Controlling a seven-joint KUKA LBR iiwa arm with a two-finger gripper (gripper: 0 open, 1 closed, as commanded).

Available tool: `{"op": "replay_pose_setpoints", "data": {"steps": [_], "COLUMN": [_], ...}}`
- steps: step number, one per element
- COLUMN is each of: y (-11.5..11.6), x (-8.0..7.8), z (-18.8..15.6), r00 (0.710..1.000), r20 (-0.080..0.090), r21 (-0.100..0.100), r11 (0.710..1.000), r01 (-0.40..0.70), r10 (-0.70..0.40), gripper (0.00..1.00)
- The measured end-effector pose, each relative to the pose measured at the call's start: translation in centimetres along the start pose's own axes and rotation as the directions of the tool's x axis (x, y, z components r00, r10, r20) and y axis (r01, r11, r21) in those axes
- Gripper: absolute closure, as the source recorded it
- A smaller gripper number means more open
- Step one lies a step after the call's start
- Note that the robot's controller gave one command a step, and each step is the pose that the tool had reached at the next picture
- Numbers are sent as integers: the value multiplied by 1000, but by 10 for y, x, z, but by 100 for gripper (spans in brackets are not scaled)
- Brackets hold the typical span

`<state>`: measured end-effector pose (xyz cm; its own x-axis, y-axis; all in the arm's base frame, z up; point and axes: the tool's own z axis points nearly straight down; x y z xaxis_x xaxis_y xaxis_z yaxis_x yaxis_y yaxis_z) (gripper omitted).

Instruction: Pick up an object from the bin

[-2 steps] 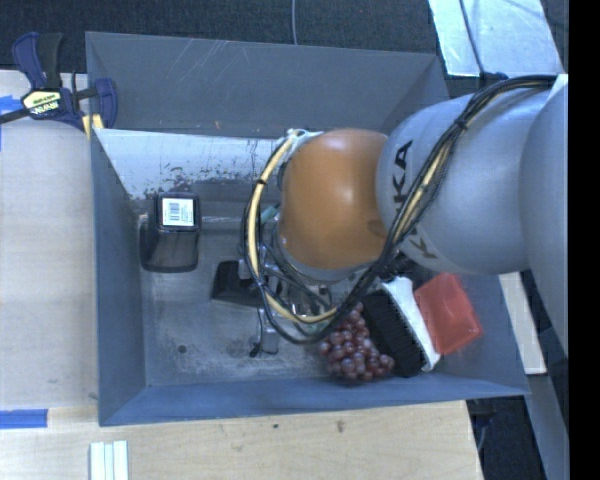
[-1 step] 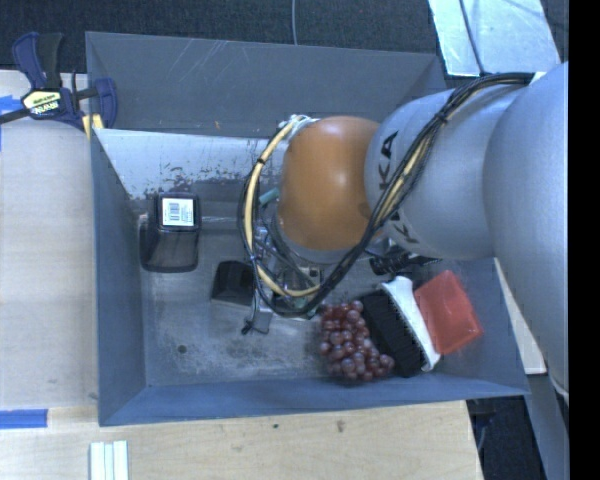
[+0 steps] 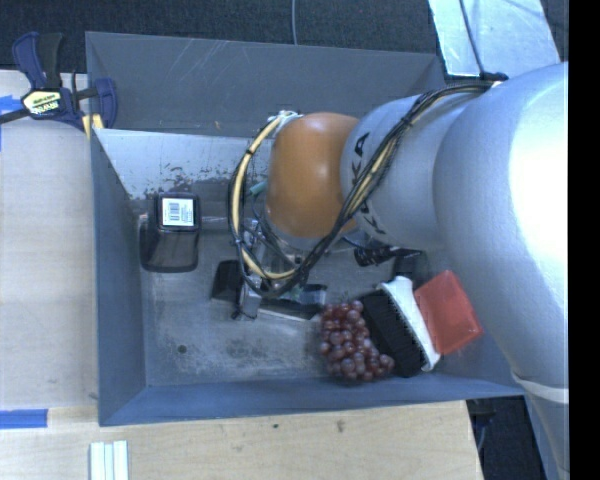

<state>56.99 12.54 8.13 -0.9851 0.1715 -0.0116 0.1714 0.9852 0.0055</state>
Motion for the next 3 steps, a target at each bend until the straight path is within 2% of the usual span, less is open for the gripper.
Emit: {"op": "replay_pose_setpoints", "data": {"steps": [1,2,3], "y": [-3,-6,2], "x": [-9,-5,-12], "z": [21,15,-98], "r00": [982,971,969], "r20": [-2,-4,-5], "r21": [-2,3,2], "r11": [982,971,970], "r01": [-190,-240,-245], "r10": [190,240,245], "gripper": [100,100,100]}}
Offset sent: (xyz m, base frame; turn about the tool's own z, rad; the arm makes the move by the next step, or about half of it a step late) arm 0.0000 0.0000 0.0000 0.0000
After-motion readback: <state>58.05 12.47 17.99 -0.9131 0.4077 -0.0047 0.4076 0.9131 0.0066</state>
